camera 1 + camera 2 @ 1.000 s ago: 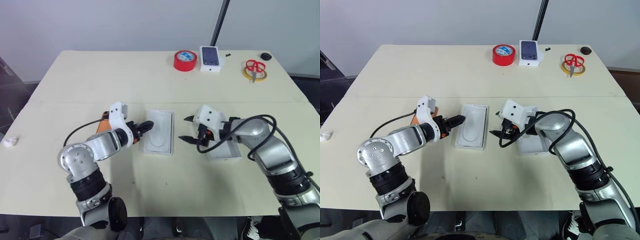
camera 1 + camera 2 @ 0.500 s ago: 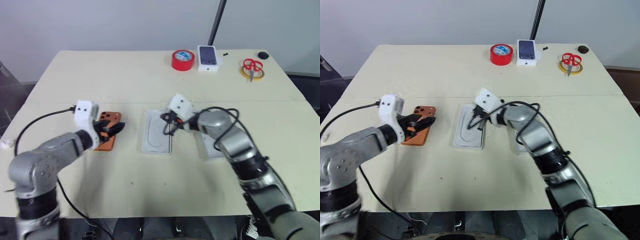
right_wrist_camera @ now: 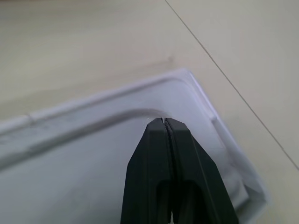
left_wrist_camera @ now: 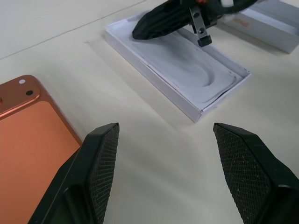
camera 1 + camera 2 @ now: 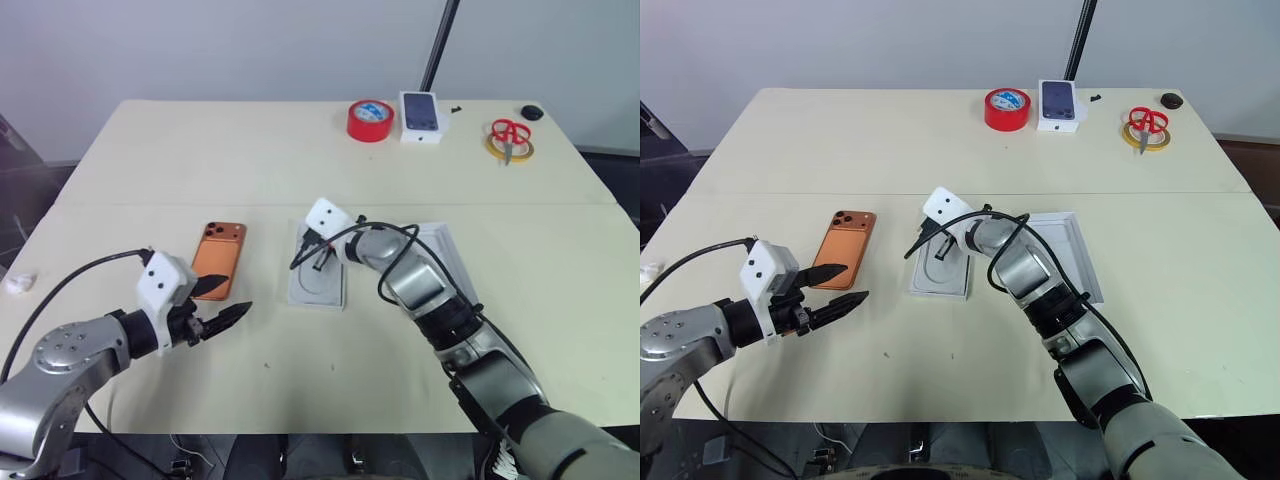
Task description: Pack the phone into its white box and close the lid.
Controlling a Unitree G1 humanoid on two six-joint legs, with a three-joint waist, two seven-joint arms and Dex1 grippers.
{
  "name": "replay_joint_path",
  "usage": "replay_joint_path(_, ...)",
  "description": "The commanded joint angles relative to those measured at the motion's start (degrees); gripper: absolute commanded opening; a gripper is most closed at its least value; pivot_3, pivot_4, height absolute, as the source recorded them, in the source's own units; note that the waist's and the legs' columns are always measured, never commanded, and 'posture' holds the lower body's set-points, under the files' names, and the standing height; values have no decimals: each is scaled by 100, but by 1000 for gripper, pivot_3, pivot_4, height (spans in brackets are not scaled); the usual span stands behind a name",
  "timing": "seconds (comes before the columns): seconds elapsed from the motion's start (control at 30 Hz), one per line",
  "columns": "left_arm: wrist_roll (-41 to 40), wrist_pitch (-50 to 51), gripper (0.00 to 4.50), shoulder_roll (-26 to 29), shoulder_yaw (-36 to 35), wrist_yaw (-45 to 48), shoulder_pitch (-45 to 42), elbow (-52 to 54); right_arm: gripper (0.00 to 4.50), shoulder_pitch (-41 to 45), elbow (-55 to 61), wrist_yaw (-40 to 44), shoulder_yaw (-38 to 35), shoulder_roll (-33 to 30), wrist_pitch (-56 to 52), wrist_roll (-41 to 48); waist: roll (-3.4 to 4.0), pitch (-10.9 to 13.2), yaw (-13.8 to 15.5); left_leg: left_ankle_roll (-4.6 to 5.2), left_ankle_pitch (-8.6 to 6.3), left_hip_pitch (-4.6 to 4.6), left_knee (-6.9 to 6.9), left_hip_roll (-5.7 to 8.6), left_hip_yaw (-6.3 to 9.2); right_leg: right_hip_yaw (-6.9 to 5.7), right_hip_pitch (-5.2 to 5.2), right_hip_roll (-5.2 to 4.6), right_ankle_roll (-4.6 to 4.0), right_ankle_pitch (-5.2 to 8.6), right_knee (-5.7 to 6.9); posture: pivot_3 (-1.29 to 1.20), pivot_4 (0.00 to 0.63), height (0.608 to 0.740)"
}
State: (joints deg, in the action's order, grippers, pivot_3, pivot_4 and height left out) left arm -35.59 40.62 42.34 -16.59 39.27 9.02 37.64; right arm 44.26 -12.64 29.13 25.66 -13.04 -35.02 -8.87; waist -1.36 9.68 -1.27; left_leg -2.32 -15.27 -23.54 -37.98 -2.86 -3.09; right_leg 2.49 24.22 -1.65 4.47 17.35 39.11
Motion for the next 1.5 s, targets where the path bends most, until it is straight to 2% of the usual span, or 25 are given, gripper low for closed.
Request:
replay_joint_path(0.03,24,-179,3381,-51,-66,-63,89,226,46,74,60,-69,15,-71,143,-238,0,0,-4,0,0,0,0,0,0,0,0,0,0,0,0,0,150,725)
replay_joint_path(0.4,28,-220,3381,-79,84,-119,-43,120,46,18,263,54,71,-255,169,-639,0,0,-9,1,-1,0,0,-1,0,0,0,8,0,0,1,0,150,725)
replay_joint_path(0.67,56,-246,3381,-61,106,-127,-103,50,46,-181,757,487,309,-630,115,-940,0,0,-5,2,-1,0,0,-1,1,0,0,9,0,0,1,0,150,725)
replay_joint_path(0.8,38,-257,3381,-112,97,-193,-253,-52,46,-153,886,552,223,-599,62,-926,0,0,0,2,-1,0,0,0,1,-1,0,11,1,0,1,0,150,725)
replay_joint_path(1.0,-381,237,3381,-378,-423,-748,-478,-463,46,5,1197,652,-327,-195,-172,-363,0,0,-14,3,-2,0,0,-2,1,-1,1,12,1,0,2,0,150,725)
replay_joint_path(1.1,-429,642,4265,-532,-811,-1358,-784,-962,0,57,1291,724,-467,65,-319,-94,0,0,-14,3,-2,0,0,-6,7,-3,1,13,1,-1,4,0,150,725)
replay_joint_path(1.13,-414,762,4388,-554,-895,-1539,-912,-1119,0,93,1279,734,-480,152,-362,-29,0,0,-10,3,-2,0,0,-6,7,-3,1,13,2,-1,4,0,150,725)
replay_joint_path(1.3,-540,1725,4388,-669,-1233,-2460,-1829,-2003,0,401,968,781,-191,619,-632,75,-2,0,-2,3,-2,0,-2,-4,9,-8,0,11,2,-1,6,0,150,725)
replay_joint_path(1.5,-523,2692,4388,-507,-1038,-2602,-2495,-2857,0,654,265,680,344,1107,-464,-82,-5,-1,-41,3,-2,-1,-2,-3,10,-15,1,7,3,-1,8,0,150,725)
